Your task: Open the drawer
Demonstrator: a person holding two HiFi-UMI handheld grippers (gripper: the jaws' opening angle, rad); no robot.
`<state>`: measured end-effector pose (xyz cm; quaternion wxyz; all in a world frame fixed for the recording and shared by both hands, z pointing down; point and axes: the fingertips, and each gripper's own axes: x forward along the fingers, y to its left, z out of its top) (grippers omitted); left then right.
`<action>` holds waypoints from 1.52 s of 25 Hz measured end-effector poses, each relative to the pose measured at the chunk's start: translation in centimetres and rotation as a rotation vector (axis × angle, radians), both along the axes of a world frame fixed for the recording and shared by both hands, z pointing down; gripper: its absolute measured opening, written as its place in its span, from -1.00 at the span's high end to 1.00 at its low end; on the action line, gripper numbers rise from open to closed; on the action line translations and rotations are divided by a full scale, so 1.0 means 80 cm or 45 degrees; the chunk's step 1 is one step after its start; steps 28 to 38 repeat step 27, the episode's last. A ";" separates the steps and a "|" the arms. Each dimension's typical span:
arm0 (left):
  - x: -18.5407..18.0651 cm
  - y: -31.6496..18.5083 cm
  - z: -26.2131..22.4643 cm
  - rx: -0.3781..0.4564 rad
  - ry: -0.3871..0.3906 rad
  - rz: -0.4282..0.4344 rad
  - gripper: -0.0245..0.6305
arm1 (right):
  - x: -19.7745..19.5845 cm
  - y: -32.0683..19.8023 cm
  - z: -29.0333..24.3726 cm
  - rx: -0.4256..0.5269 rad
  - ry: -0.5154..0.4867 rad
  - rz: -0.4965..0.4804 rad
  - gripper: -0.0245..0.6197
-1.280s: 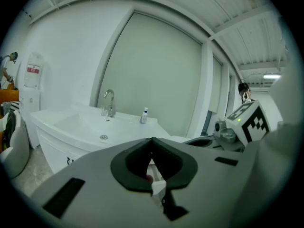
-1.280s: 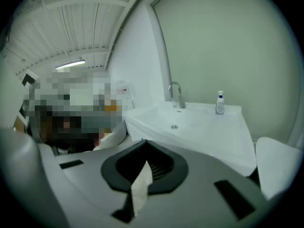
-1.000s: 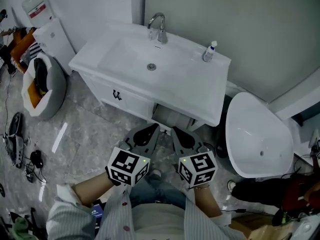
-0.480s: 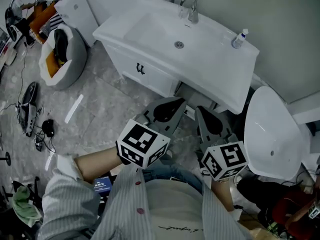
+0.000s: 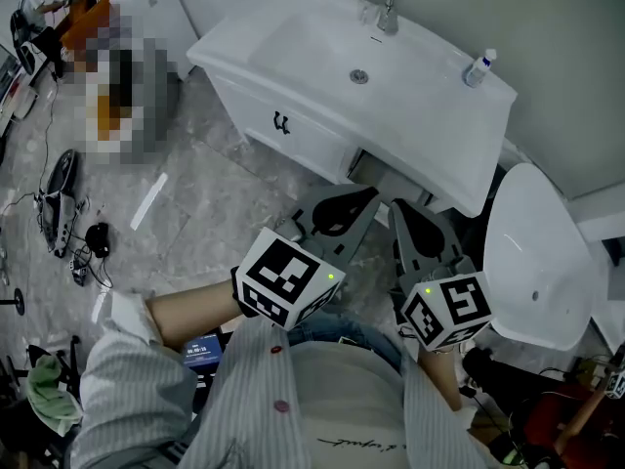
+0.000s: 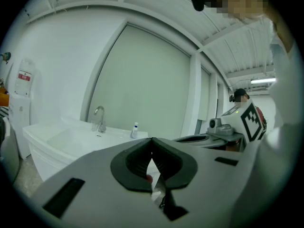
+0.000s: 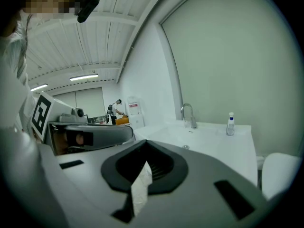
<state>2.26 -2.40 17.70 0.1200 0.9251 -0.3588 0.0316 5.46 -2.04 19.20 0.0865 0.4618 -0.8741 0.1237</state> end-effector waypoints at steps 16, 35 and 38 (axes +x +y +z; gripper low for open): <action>0.006 0.000 0.014 -0.035 -0.006 0.035 0.88 | 0.006 -0.001 0.014 -0.046 -0.007 0.036 0.90; -0.005 0.019 0.031 -0.084 -0.013 0.030 0.88 | -0.006 0.012 0.033 -0.097 -0.024 0.028 0.90; -0.005 0.019 0.031 -0.084 -0.013 0.030 0.88 | -0.006 0.012 0.033 -0.097 -0.024 0.028 0.90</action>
